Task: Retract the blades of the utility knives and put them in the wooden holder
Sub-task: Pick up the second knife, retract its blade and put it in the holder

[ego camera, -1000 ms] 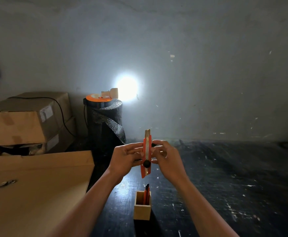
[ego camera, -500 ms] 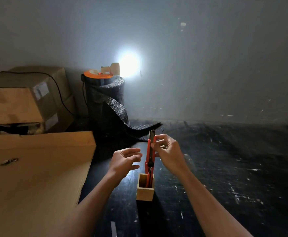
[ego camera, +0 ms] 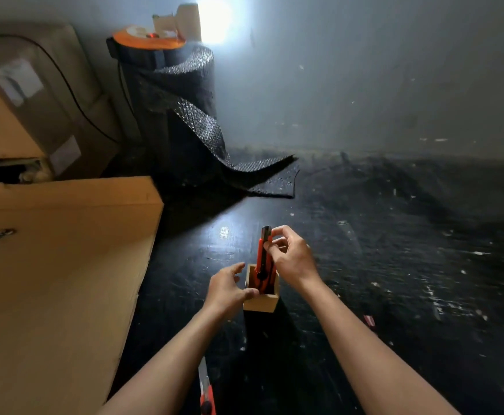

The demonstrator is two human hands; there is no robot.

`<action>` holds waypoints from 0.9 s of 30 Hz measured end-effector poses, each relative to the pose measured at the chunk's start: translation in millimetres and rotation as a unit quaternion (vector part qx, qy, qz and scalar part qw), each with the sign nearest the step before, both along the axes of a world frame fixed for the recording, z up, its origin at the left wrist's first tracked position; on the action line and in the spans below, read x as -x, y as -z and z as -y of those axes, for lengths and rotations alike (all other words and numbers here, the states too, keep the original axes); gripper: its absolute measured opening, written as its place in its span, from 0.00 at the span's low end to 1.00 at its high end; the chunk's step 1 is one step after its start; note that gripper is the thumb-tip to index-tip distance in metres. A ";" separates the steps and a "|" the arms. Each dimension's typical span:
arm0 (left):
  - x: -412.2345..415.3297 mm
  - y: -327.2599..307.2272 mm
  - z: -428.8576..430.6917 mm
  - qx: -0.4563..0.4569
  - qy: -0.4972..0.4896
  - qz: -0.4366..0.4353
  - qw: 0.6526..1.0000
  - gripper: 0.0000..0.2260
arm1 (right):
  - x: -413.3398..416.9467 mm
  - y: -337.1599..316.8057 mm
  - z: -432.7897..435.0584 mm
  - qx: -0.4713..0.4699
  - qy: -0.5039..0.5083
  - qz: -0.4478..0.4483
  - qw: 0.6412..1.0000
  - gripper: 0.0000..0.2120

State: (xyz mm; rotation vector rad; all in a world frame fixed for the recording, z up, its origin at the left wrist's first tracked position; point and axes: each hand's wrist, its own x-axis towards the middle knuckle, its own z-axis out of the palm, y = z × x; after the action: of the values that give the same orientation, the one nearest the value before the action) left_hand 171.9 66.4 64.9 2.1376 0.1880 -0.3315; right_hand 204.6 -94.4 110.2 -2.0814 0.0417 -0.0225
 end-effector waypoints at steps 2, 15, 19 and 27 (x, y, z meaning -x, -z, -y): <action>-1.9 8.7 2.2 0.002 -0.002 -0.010 1.000 0.41 | -2.1 13.8 0.3 0.017 0.002 -0.008 1.000 0.03; -2.4 33.1 2.3 0.036 -0.015 0.011 0.999 0.35 | -7.0 54.8 -6.7 0.099 -0.023 -0.013 0.995 0.06; -2.2 33.6 1.5 0.042 -0.017 0.014 0.999 0.34 | -7.8 57.3 -10.5 0.119 -0.030 -0.035 0.992 0.06; 4.3 25.6 2.4 0.033 -0.029 0.025 0.999 0.30 | -3.8 35.3 -0.9 0.134 -0.026 -0.031 0.990 0.10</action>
State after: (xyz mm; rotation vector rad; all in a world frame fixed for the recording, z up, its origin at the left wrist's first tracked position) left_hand 167.6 64.0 39.3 2.0687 0.2062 -0.2476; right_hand 208.4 -93.5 74.9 -2.3515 0.0236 0.0724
